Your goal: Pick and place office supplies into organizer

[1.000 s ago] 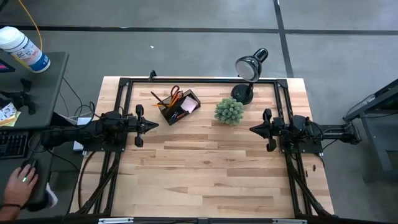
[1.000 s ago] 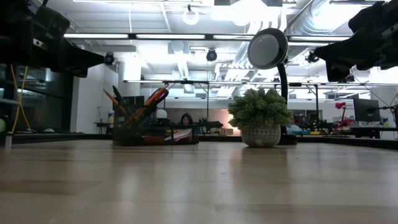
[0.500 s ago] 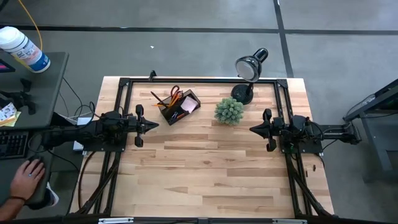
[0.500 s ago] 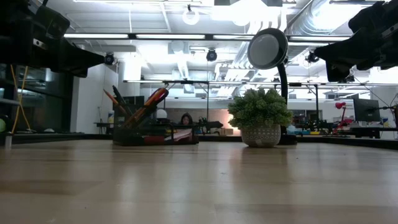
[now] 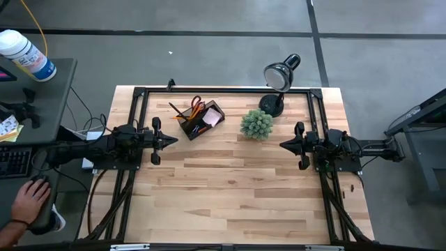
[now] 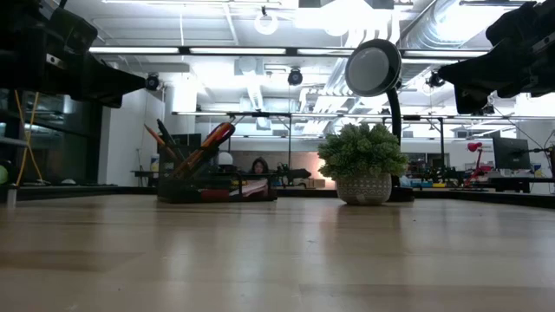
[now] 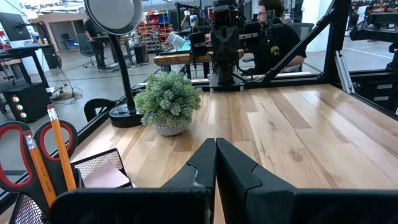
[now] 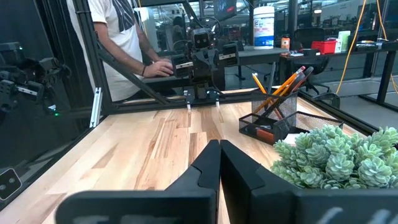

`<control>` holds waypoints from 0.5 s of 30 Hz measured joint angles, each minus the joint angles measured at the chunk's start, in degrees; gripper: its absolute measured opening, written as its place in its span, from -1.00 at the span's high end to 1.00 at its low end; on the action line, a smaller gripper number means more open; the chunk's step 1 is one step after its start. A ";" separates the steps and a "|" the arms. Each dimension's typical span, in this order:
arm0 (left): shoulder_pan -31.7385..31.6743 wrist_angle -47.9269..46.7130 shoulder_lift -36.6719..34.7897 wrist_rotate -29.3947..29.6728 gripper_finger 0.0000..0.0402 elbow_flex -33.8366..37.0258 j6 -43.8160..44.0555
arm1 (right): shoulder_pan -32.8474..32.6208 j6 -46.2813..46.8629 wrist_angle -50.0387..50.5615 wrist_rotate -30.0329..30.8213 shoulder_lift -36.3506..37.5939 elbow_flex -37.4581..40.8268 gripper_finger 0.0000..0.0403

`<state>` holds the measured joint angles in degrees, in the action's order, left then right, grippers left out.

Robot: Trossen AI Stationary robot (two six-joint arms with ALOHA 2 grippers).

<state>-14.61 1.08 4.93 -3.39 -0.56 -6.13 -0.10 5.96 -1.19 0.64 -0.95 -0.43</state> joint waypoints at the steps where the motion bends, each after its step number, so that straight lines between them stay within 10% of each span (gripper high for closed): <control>1: 0.00 0.02 0.00 0.01 1.00 0.00 0.00 | 0.00 0.00 0.02 0.00 0.00 0.00 0.98; 15: 0.00 0.01 0.00 0.00 1.00 0.00 0.00 | -0.01 0.02 0.00 0.00 0.00 -0.01 0.97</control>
<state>-14.61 1.09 4.93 -3.38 -0.56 -6.13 -0.11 5.97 -1.19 0.64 -0.95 -0.44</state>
